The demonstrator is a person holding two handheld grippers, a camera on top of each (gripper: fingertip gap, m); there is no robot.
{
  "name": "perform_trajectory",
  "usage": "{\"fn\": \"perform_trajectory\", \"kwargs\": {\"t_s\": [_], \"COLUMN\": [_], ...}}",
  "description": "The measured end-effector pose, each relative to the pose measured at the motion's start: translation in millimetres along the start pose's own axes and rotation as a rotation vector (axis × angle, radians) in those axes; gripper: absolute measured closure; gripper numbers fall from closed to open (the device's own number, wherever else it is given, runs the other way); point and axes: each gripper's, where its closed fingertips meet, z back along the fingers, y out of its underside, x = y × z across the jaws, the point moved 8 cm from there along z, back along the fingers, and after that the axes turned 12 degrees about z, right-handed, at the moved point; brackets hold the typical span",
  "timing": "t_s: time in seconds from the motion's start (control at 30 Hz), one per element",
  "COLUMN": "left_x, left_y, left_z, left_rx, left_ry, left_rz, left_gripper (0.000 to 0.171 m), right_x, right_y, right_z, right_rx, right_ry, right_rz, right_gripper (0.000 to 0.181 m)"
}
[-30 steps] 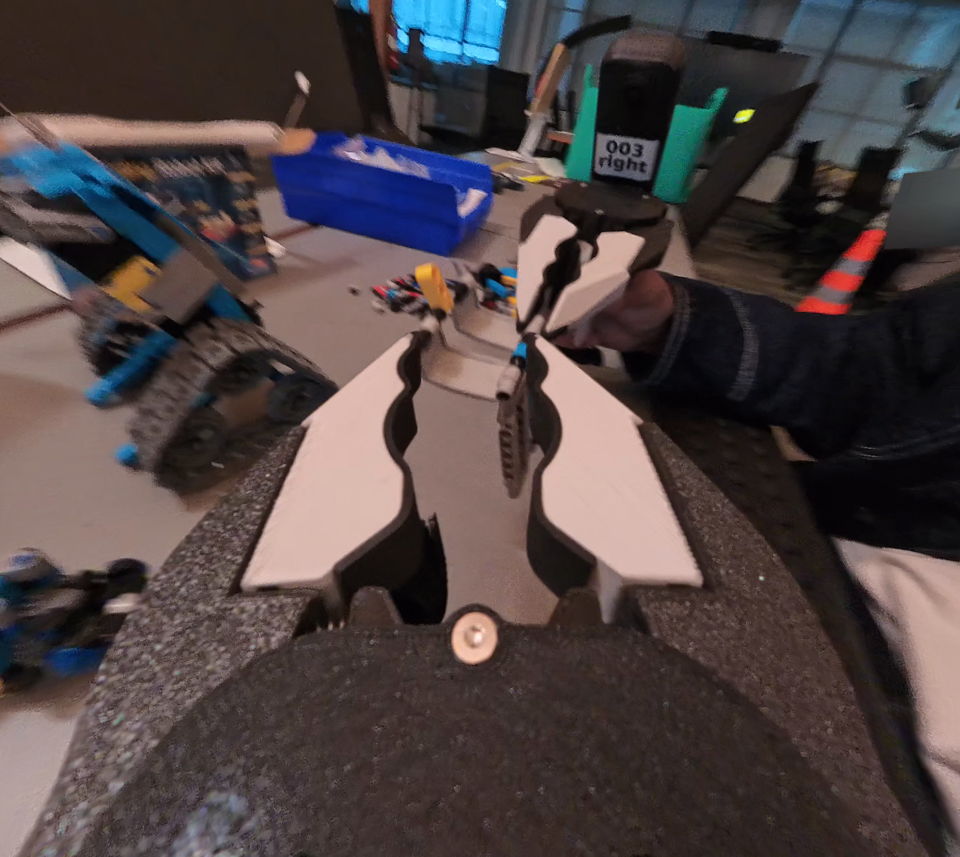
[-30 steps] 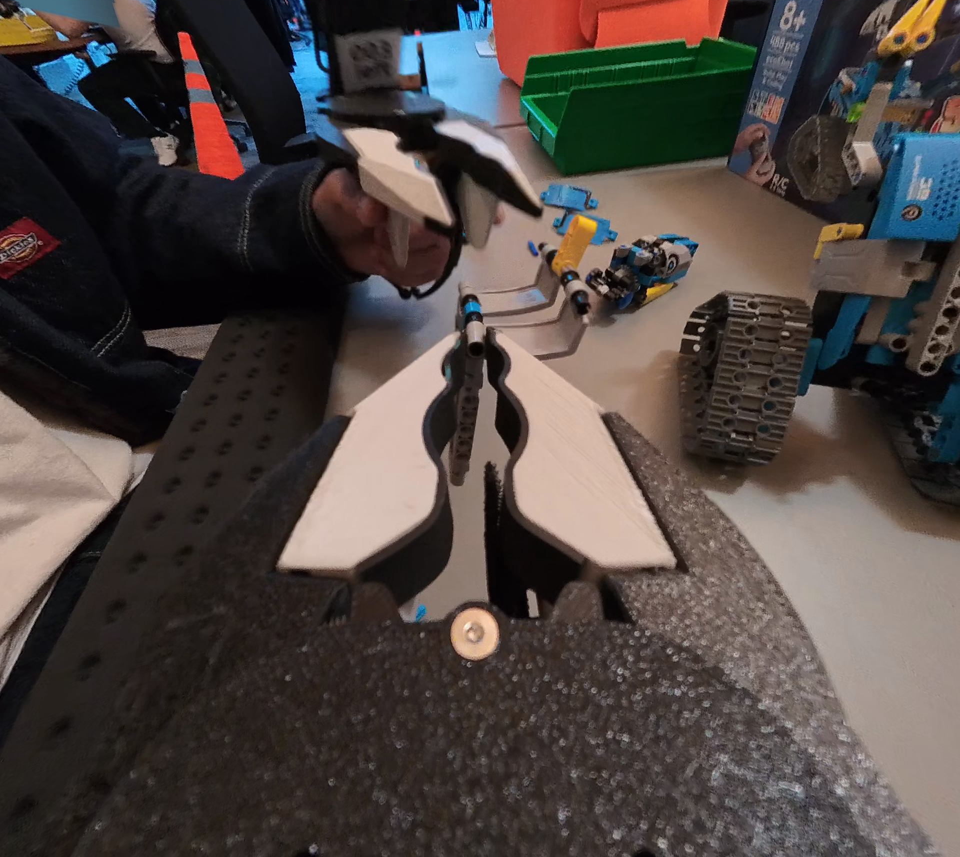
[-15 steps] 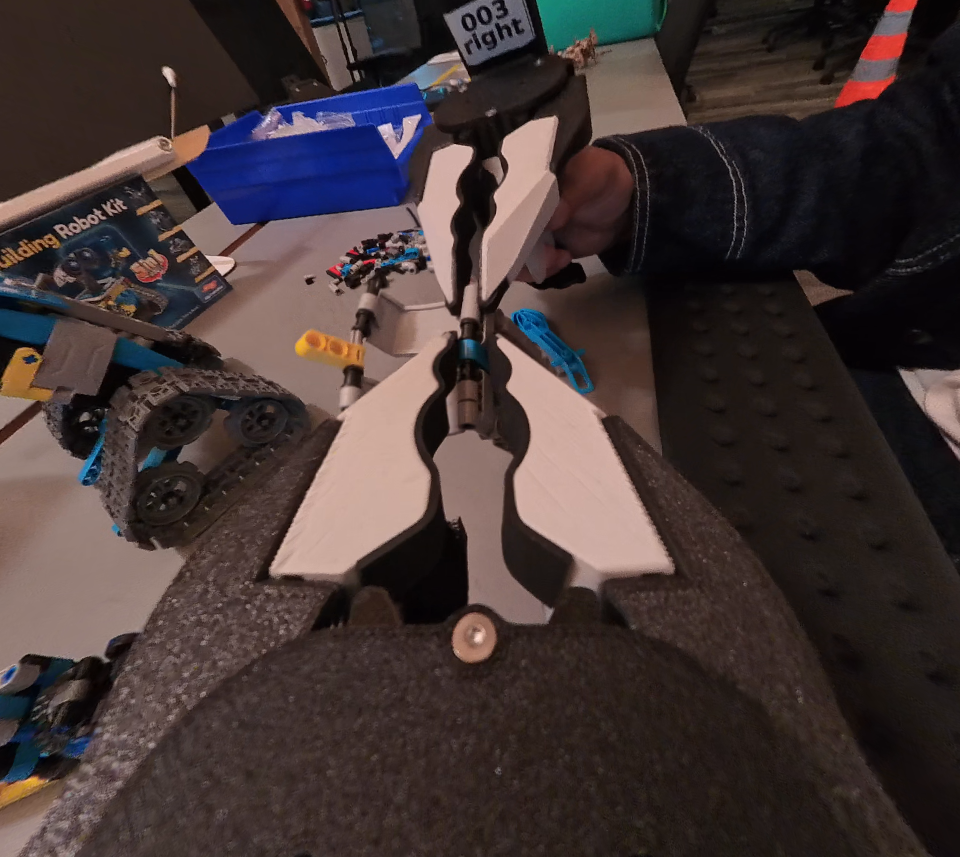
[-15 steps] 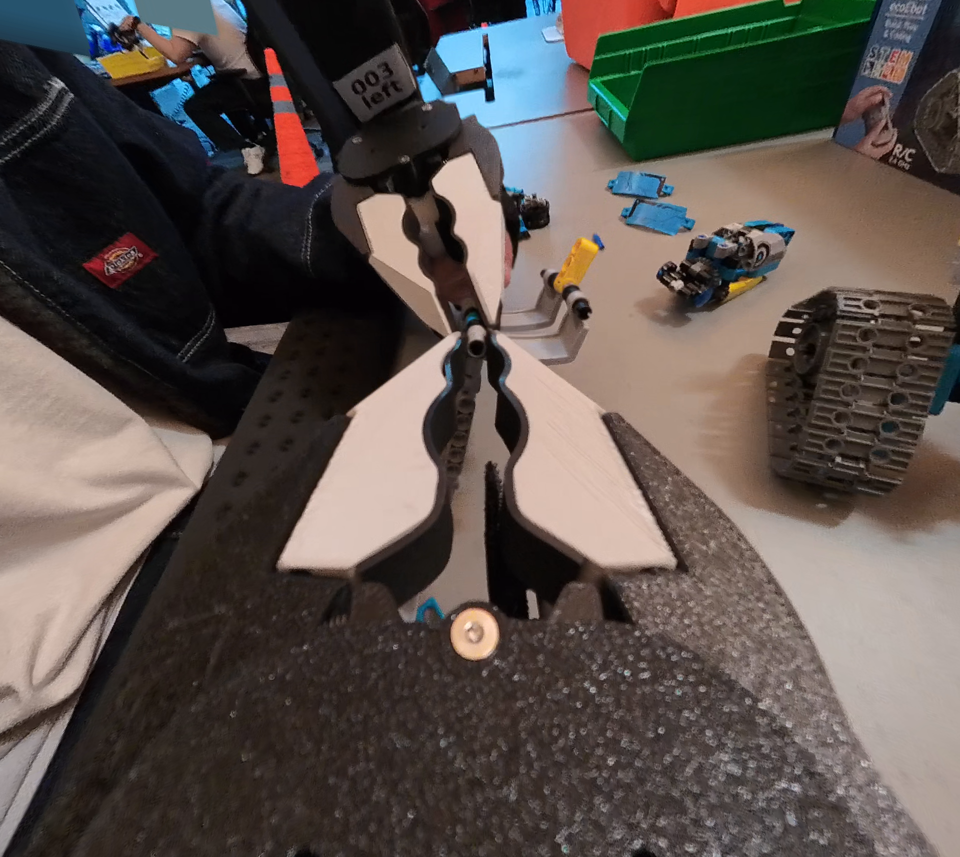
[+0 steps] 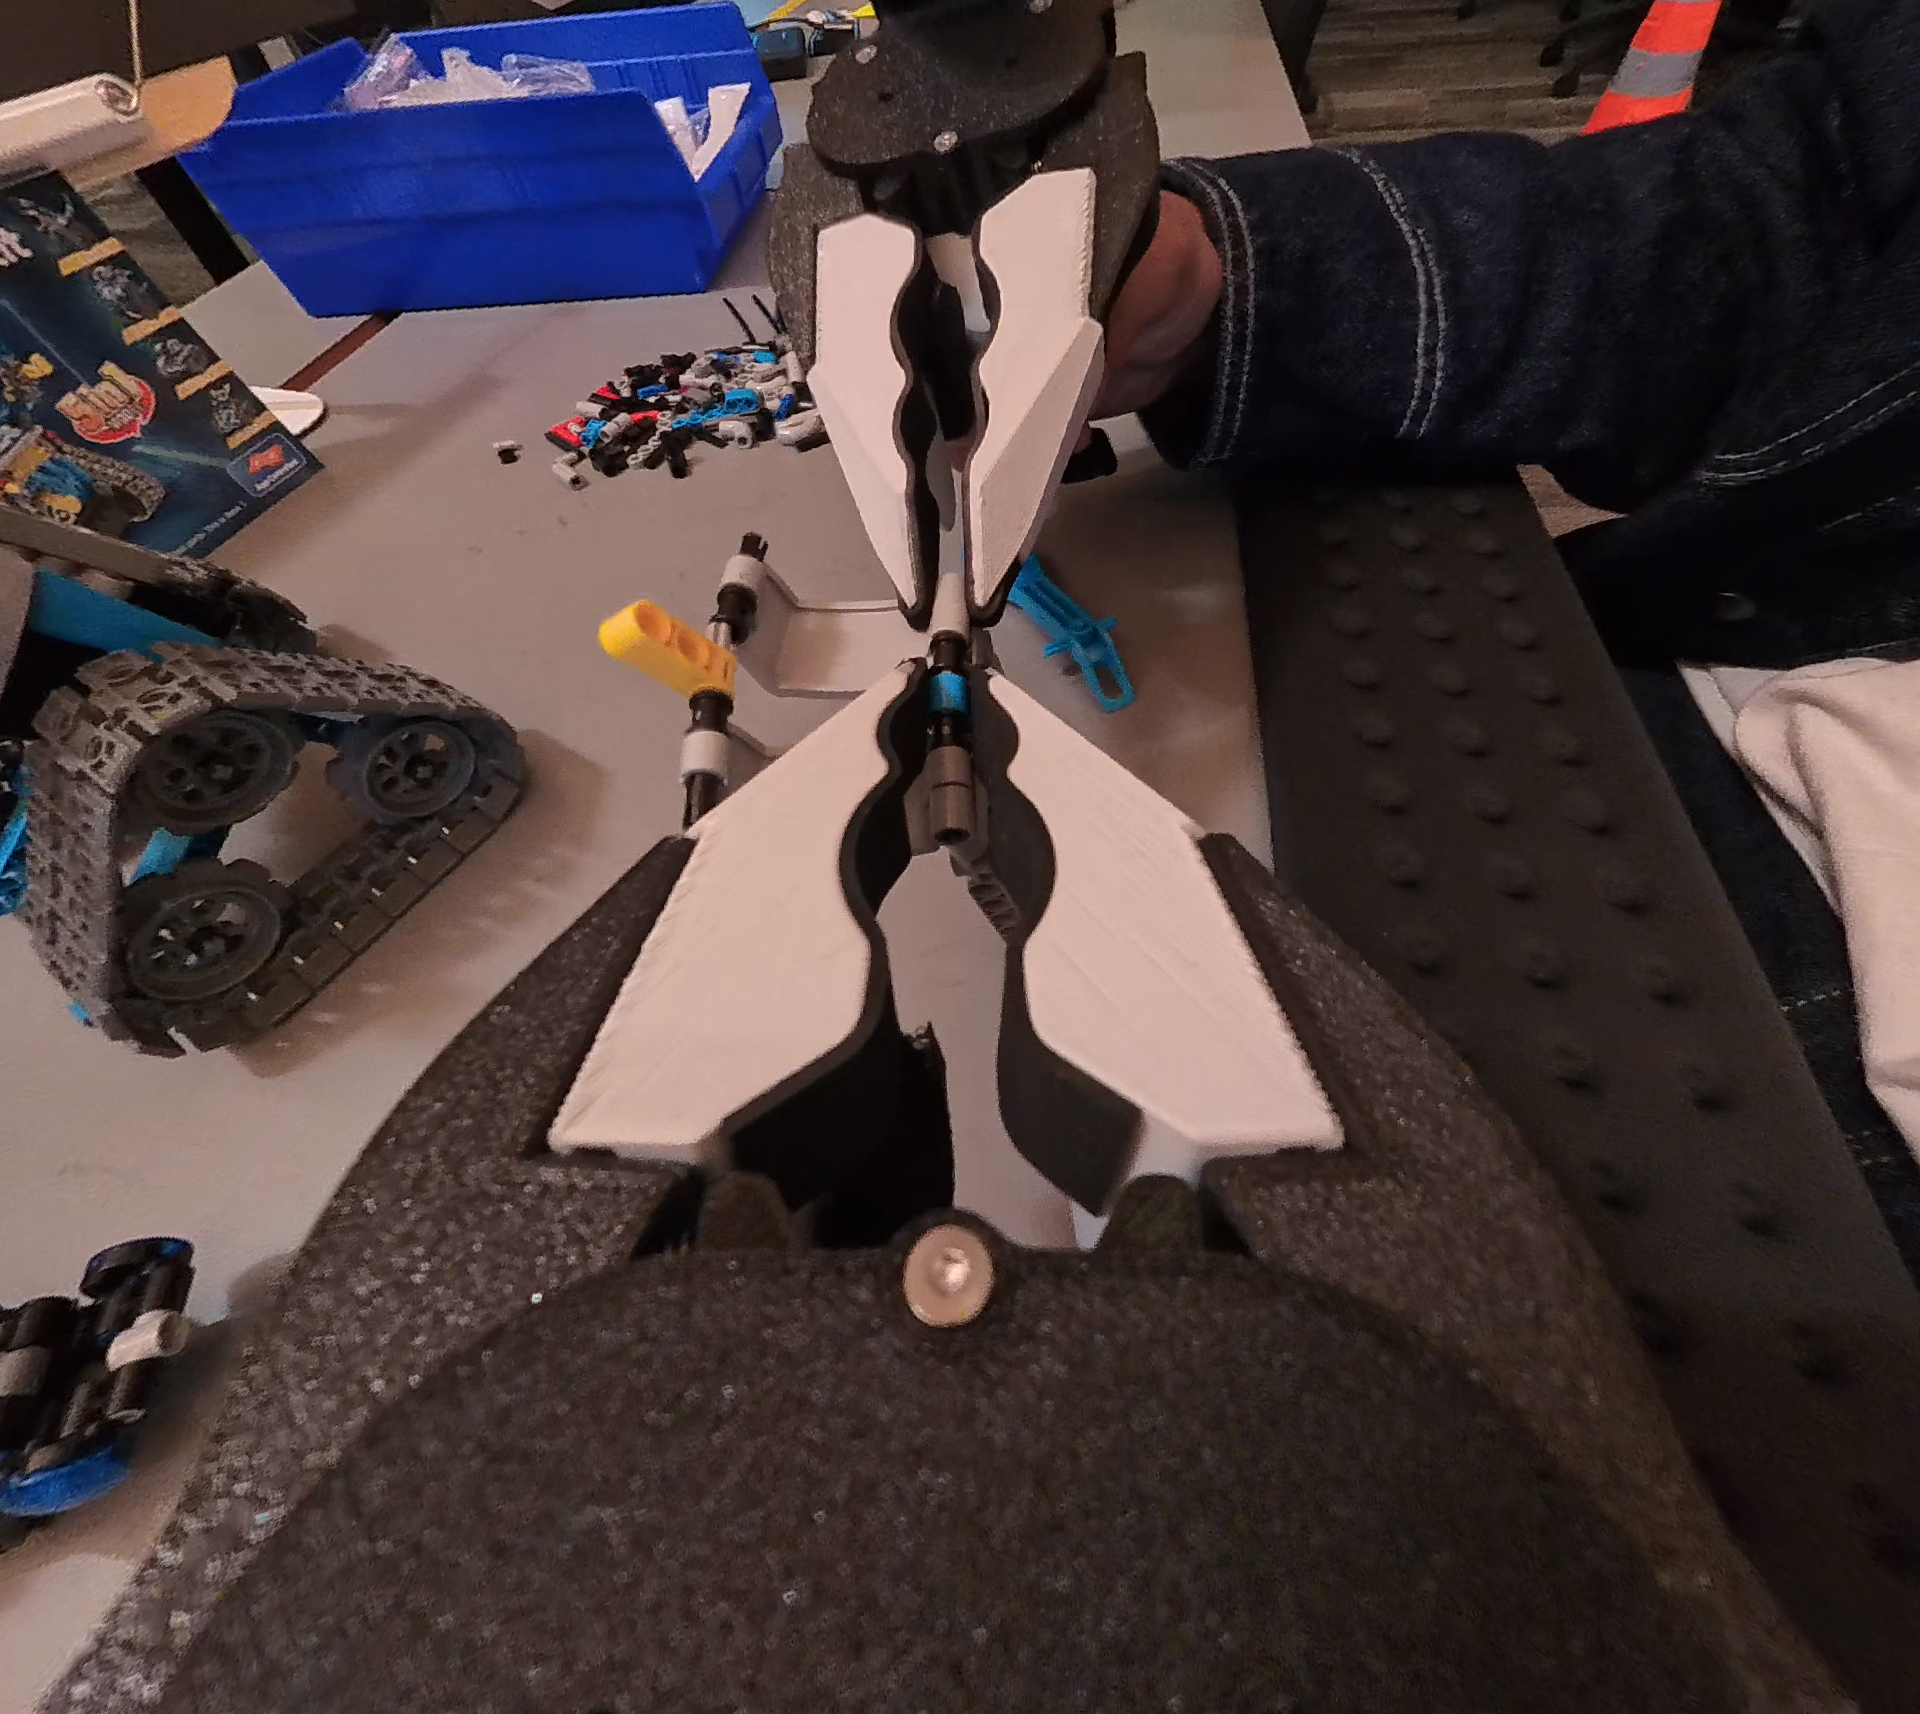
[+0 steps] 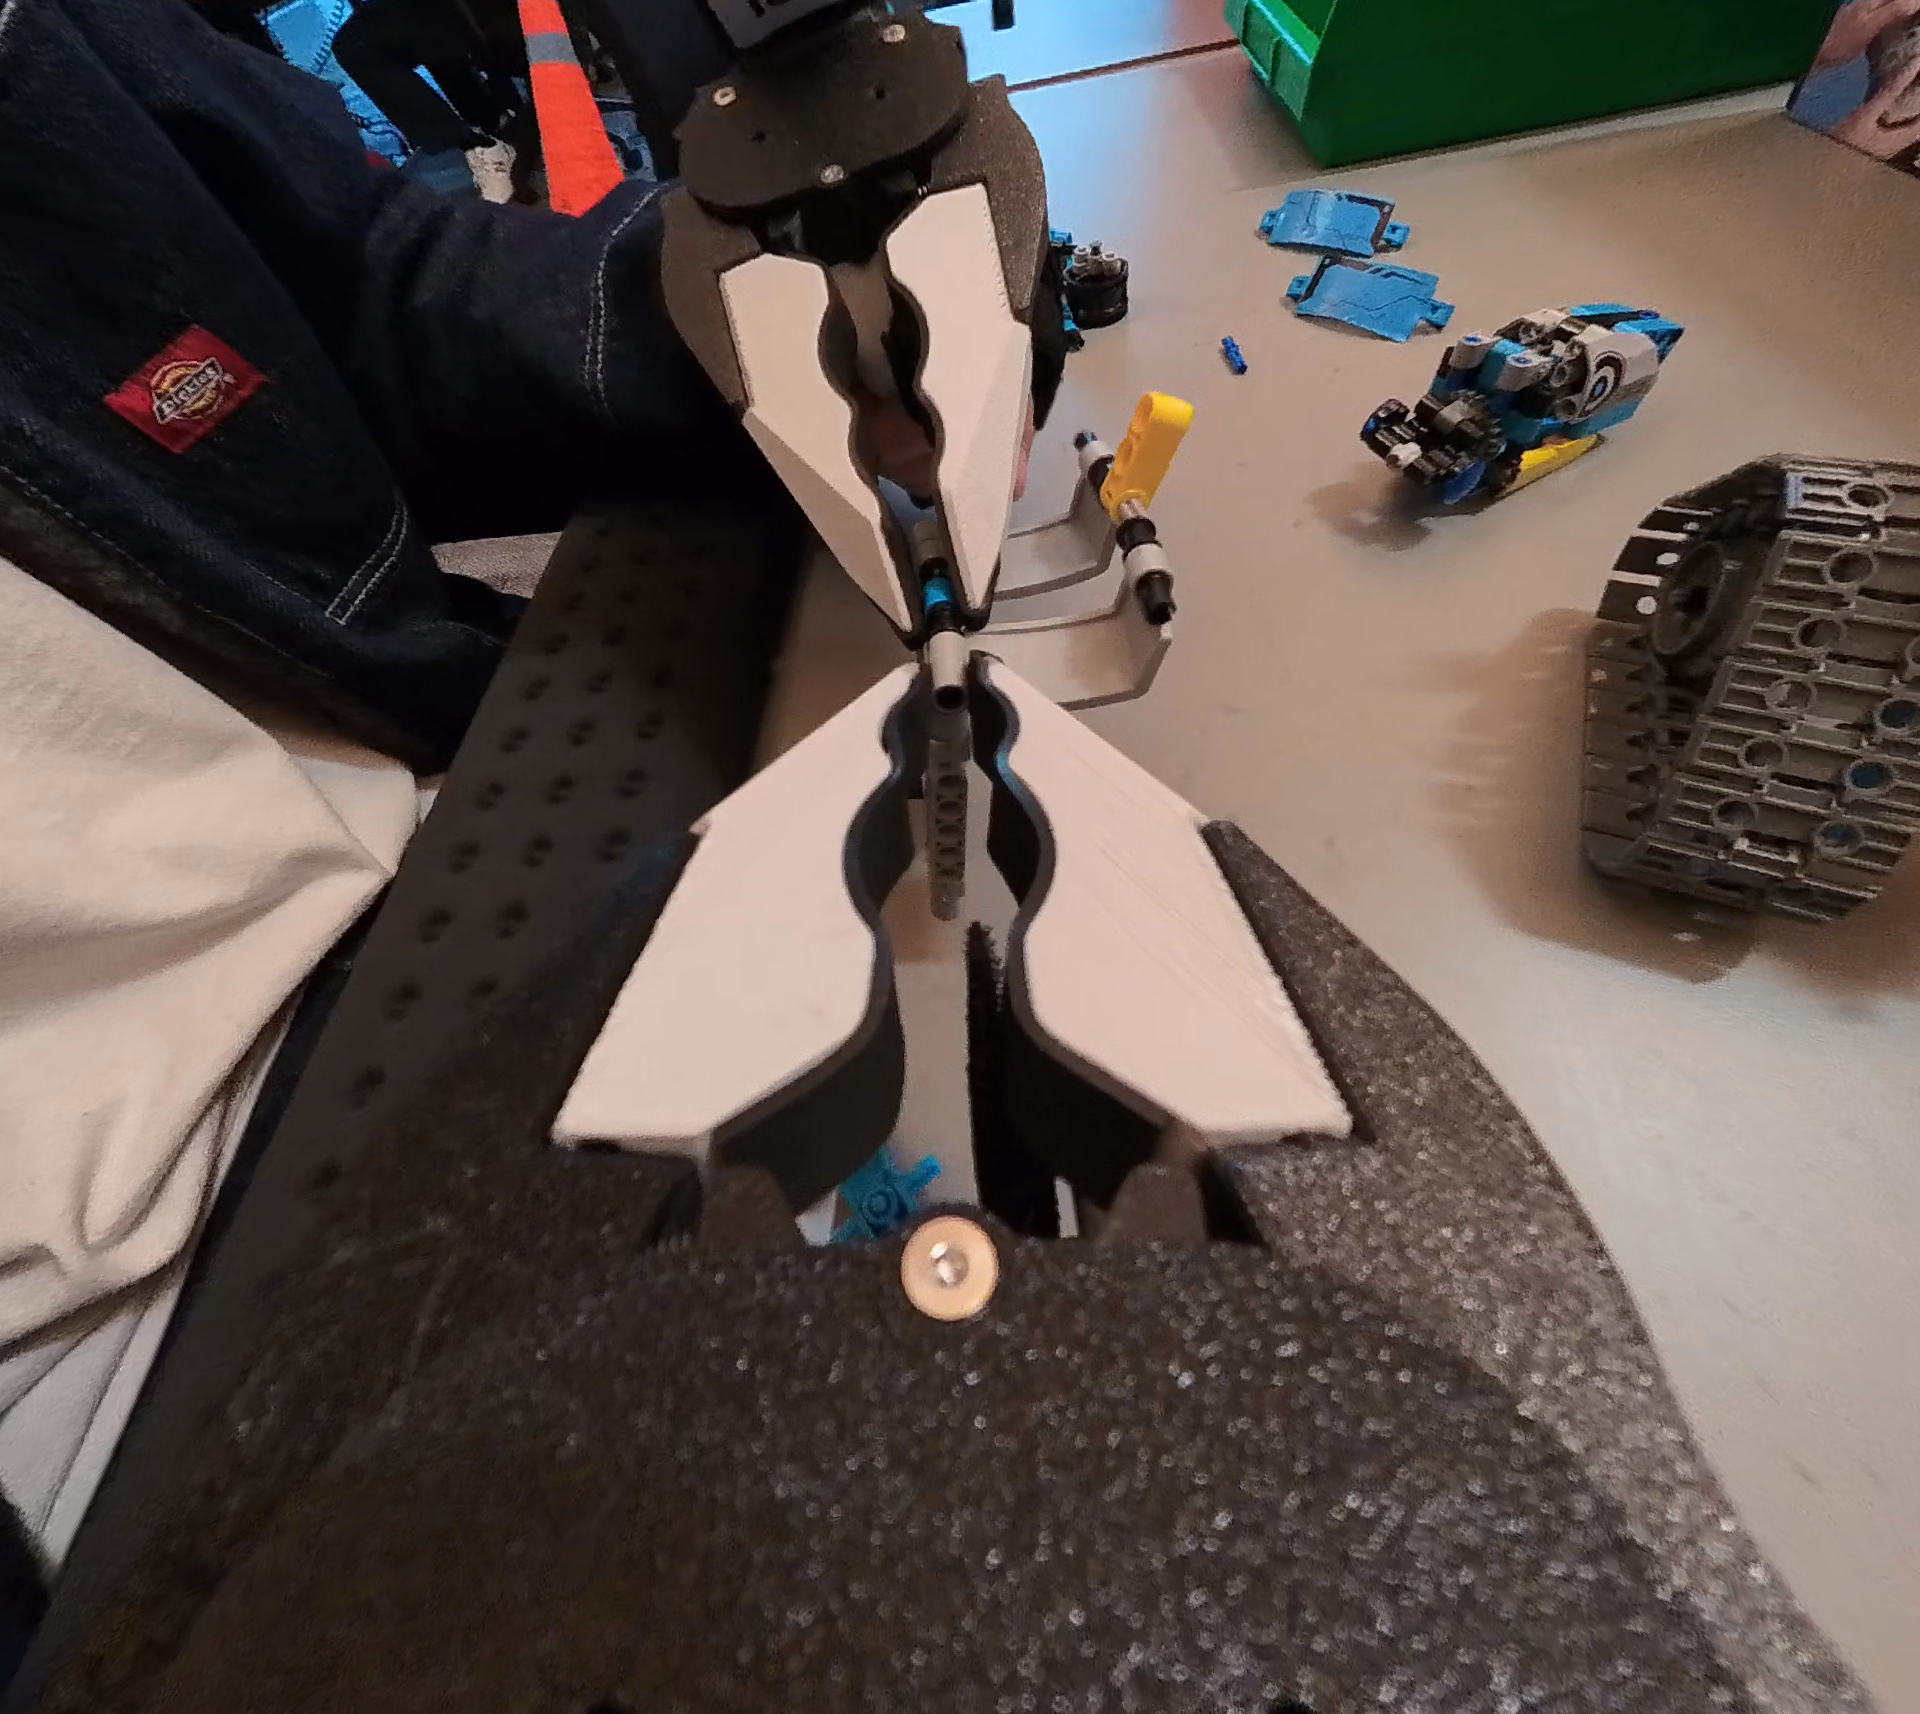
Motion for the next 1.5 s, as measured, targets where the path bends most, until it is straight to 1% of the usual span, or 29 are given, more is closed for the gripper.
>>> {"fn": "perform_trajectory", "kwargs": {"t_s": [0.1,0.2,0.23,0.27,0.3,0.4,0.47,0.5,0.53,0.57,0.63,0.67,0.7,0.73,0.77,0.8,0.87,0.93,0.97,1.0,1.03,1.1,1.17,1.2,1.23,1.33,1.4,1.43,1.5], "left_x": [-1,-3,-4,-6,-7,-11,-15,-16,-16,-17,-16,-14,-13,-9,-1,8,17,13,9,6,4,4,6,10,12,15,19,21,21], "left_y": [0,-1,-1,-1,1,4,5,5,5,5,3,-1,-9,-17,-23,-24,-17,-13,-12,-11,-11,-11,-13,-12,-12,-13,-15,-14,-12], "left_z": [-1,-2,-3,-5,-6,-12,-15,-16,-17,-17,-15,-11,-3,6,15,21,19,11,7,6,6,6,10,11,12,14,18,18,14], "left_rx": [0.0,-0.008,-0.007,0.0,0.013,0.051,0.053,0.054,0.056,0.058,0.036,-0.006,-0.078,-0.164,-0.239,-0.273,-0.213,-0.157,-0.136,-0.121,-0.116,-0.115,-0.144,-0.149,-0.15,-0.165,-0.184,-0.185,-0.164], "left_ry": [0.002,0.012,0.009,0.009,0.015,0.025,0.029,0.034,0.034,0.036,0.032,0.046,0.081,0.108,0.1,0.06,0.014,0.027,0.042,0.055,0.062,0.07,0.053,0.043,0.045,0.033,0.018,0.007,0.01], "left_rz": [-0.004,-0.011,-0.018,-0.025,-0.031,-0.054,-0.071,-0.073,-0.074,-0.074,-0.052,-0.018,0.034,0.093,0.15,0.196,0.216,0.192,0.177,0.158,0.138,0.132,0.138,0.157,0.181,0.2,0.218,0.231,0.246], "left_gripper": [0.165,0.165,0.165,0.166,0.165,0.165,0.165,0.165,0.165,0.165,0.165,0.159,0.147,0.146,0.146,0.146,0.141,0.139,0.14,0.15,0.165,0.166,0.166,0.166,0.166,0.166,0.167,0.167,0.166], "right_x": [-2,-14,-21,-25,-26,-21,-18,-18,-18,-16,-16,-18,-19,-20,-20,-19,-12,-6,-5,-4,-4,-3,-7,-9,-10,-8,-10,-11,-8], "right_y": [-1,-13,-12,-8,-4,-6,-7,-5,-2,-2,-6,-6,-5,-3,-2,-2,-9,-15,-16,-15,-15,-15,-13,-11,-7,-7,-5,-4,-3], "right_z": [3,20,24,23,19,3,-6,-10,-13,-13,-7,-4,-2,0,2,3,2,-1,-3,-5,-5,-4,0,1,2,0,2,1,-3], "right_rx": [-0.057,-0.233,-0.255,-0.24,-0.202,-0.158,-0.14,-0.109,-0.082,-0.067,-0.099,-0.12,-0.121,-0.113,-0.112,-0.12,-0.152,-0.18,-0.173,-0.16,-0.158,-0.154,-0.151,-0.134,-0.098,-0.071,-0.063,-0.052,-0.002], "right_ry": [-0.026,0.043,0.088,0.114,0.116,0.111,0.078,0.075,0.068,0.054,0.083,0.091,0.087,0.079,0.079,0.076,0.029,-0.015,-0.012,-0.002,0.0,0.008,0.048,0.057,0.047,0.064,0.064,0.061,0.065], "right_rz": [-0.04,-0.105,-0.142,-0.171,-0.18,-0.154,-0.155,-0.162,-0.164,-0.16,-0.134,-0.14,-0.157,-0.17,-0.171,-0.162,-0.123,-0.091,-0.078,-0.065,-0.056,-0.04,-0.03,-0.039,-0.048,-0.022,-0.047,-0.061,-0.029], "right_gripper": [0.174,0.163,0.154,0.144,0.141,0.149,0.151,0.151,0.155,0.173,0.175,0.176,0.176,0.176,0.176,0.176,0.176,0.176,0.175,0.175,0.175,0.173,0.157,0.158,0.175,0.177,0.177,0.177,0.177]}}
